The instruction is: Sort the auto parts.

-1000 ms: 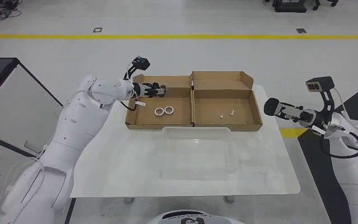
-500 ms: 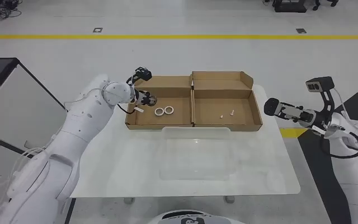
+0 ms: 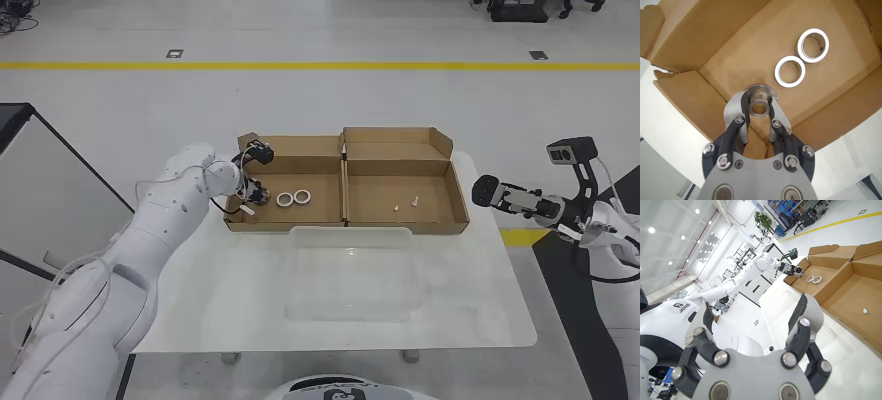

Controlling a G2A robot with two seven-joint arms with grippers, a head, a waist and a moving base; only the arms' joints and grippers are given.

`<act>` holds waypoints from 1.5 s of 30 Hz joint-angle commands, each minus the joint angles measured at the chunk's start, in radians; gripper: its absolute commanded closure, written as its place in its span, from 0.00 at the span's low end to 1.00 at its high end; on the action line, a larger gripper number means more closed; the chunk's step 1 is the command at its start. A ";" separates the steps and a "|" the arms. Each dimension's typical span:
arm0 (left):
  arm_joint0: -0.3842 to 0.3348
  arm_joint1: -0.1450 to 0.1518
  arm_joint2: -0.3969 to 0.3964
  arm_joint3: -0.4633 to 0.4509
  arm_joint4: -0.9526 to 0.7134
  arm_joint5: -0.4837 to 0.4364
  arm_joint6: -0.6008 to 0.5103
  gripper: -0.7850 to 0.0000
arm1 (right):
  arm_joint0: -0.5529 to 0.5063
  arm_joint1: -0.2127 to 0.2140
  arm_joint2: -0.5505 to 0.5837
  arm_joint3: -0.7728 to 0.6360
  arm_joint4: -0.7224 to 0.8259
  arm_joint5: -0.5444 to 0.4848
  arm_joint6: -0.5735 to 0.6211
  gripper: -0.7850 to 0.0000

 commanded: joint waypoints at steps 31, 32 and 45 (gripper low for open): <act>-0.045 -0.061 0.021 0.086 0.077 -0.054 0.081 0.00 | 0.000 0.000 0.000 0.000 0.000 0.000 0.000 0.00; -0.047 -0.057 0.012 0.075 0.072 -0.065 0.088 0.00 | 0.000 0.000 0.000 0.000 0.000 0.000 0.000 0.00; 0.133 0.081 -0.267 -0.377 -0.230 -0.374 0.068 0.00 | 0.000 0.000 0.000 0.000 0.000 0.000 0.000 0.00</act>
